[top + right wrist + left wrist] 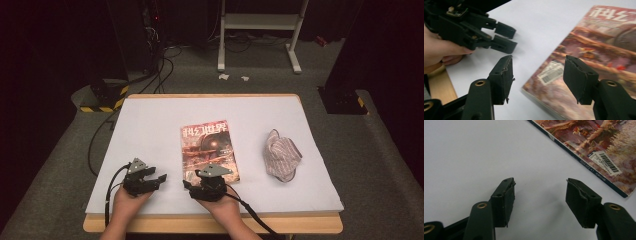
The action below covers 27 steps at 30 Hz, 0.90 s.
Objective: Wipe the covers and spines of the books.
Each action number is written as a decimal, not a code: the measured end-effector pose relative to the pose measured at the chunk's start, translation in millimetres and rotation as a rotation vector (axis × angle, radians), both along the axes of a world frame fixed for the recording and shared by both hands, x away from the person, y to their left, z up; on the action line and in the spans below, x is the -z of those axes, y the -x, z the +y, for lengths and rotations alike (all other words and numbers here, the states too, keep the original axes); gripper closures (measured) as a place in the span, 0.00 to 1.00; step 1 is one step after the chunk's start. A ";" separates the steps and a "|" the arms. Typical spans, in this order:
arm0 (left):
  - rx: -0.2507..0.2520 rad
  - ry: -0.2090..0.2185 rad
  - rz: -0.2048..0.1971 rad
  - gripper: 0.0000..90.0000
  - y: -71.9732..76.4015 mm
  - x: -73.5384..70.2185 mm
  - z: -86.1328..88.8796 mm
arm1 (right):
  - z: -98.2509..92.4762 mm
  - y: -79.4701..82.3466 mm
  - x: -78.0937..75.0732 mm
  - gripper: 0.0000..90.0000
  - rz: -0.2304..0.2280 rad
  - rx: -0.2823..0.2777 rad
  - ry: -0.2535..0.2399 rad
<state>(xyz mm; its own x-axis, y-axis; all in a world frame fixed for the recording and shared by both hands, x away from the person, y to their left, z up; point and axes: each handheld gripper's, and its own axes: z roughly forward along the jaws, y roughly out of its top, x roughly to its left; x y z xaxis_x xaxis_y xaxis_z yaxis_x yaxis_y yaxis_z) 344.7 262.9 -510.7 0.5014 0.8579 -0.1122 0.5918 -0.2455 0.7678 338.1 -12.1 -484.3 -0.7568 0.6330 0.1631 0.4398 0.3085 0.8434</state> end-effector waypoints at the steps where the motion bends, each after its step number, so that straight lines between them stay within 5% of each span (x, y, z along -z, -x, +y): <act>1: 0.002 -0.009 -0.004 0.45 0.7 -0.3 -0.6 | -4.1 -1.1 -1.8 0.45 -0.007 0.007 0.000; 5: 0.032 -0.061 -0.048 0.46 8.8 -4.2 -8.6 | -30.7 -5.2 -11.2 0.46 -0.040 0.066 0.016; 11: 0.132 0.017 -0.069 0.44 21.1 -22.2 -33.2 | -84.4 -5.2 -17.7 0.47 -0.092 0.173 0.070; 14: 0.188 0.000 -0.056 0.43 25.0 -22.5 -56.2 | -102.8 -0.8 -9.7 0.48 -0.106 0.230 0.082; 17: 0.232 -0.049 -0.033 0.42 25.9 -17.9 -78.2 | -109.3 -2.1 -0.4 0.49 -0.072 0.223 0.129; 21: 0.229 -0.144 -0.012 0.43 23.3 -8.8 -95.3 | -113.9 -8.5 8.3 0.51 -0.005 0.226 0.151; 27: 0.197 -0.142 -0.011 0.51 17.3 -6.8 -92.2 | -114.0 -13.2 15.7 0.57 0.064 0.211 0.192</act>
<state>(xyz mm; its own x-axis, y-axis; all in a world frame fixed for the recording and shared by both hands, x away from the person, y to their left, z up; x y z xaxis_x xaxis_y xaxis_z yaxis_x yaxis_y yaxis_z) 327.4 170.7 -503.9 0.6609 0.7505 0.0097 0.5134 -0.4614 0.7236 351.3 -126.1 -500.0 -0.5967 0.7996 0.0680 0.5620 0.3559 0.7467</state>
